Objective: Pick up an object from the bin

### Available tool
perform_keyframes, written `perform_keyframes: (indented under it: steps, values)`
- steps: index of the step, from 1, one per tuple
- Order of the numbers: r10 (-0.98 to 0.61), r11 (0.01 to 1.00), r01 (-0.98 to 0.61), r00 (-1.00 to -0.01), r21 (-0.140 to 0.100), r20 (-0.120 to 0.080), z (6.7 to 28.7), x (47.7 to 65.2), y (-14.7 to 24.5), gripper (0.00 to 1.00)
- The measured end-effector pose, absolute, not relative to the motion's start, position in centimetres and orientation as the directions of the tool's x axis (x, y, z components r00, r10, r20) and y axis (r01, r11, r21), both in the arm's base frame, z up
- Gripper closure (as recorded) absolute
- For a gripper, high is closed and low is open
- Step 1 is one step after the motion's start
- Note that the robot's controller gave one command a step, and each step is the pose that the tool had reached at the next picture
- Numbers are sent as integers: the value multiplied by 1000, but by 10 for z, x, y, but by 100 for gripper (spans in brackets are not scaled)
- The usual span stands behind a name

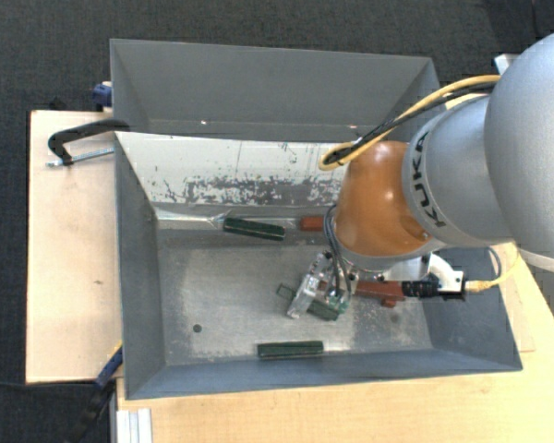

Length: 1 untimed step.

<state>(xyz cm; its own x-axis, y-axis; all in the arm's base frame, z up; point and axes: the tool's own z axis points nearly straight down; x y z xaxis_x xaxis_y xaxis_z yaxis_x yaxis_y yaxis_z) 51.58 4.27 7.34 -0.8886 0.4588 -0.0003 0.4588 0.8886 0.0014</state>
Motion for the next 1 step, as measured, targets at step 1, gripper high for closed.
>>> perform_keyframes:
  steps: [1]
  values:
    - [459,889,459,-889,2,-2,81,516,43,100]
